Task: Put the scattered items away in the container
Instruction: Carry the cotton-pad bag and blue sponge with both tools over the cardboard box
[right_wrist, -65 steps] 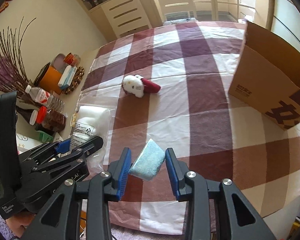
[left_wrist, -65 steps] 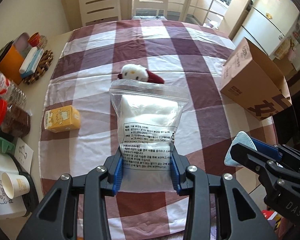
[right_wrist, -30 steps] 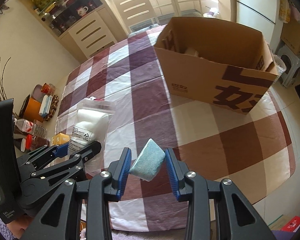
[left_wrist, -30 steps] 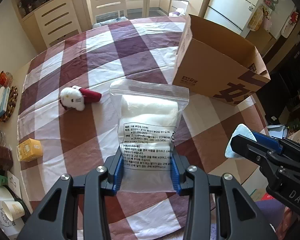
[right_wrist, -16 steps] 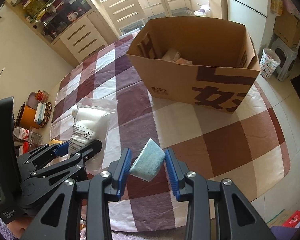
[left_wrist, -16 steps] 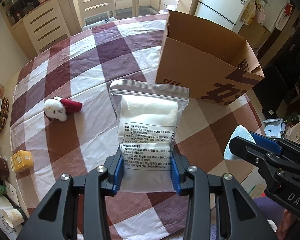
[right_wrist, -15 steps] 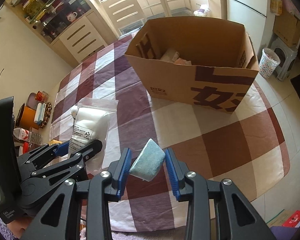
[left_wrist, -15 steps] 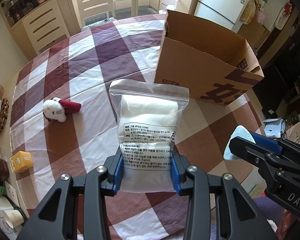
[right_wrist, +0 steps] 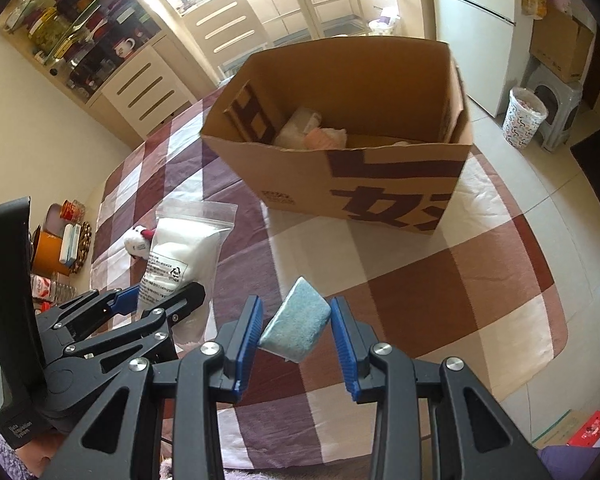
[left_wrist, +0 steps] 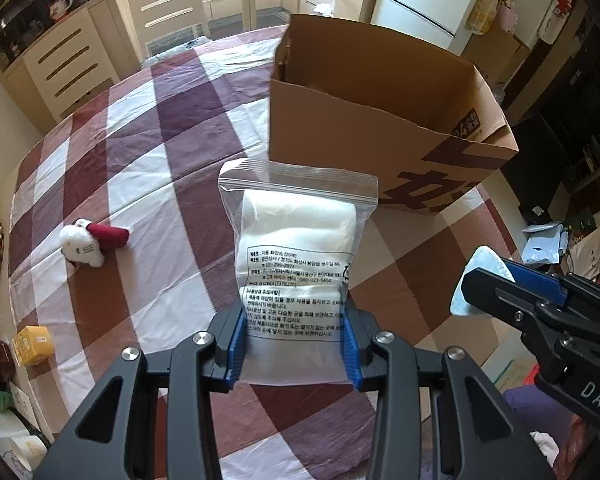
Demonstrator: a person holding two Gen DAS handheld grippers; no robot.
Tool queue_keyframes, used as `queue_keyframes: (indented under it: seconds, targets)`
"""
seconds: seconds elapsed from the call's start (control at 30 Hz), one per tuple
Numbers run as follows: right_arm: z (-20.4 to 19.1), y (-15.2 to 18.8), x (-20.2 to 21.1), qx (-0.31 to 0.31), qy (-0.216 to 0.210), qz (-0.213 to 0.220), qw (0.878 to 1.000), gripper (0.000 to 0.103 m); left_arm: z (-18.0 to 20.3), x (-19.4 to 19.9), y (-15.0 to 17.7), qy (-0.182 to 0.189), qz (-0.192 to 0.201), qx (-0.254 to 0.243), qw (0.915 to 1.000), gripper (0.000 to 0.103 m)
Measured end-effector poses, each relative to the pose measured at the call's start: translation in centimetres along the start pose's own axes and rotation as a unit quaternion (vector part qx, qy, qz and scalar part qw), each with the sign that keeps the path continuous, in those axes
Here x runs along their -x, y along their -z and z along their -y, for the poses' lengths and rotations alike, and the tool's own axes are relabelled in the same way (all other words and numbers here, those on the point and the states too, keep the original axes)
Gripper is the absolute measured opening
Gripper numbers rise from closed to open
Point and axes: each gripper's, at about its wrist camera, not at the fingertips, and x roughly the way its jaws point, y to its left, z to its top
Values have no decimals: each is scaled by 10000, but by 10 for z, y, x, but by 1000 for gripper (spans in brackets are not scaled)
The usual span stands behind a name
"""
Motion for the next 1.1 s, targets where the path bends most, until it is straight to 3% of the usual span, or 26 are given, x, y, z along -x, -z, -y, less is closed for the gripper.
queue_keyframes:
  seconds: [0.63,1.1]
  targets:
    - [38,-30,22,-258,172,349,9989,36,49,9,-43,301,224,-422,9984,40]
    - [36,-78,48,-110,149,824,9964,36,53,32,-93,643,291,-456,9965,40]
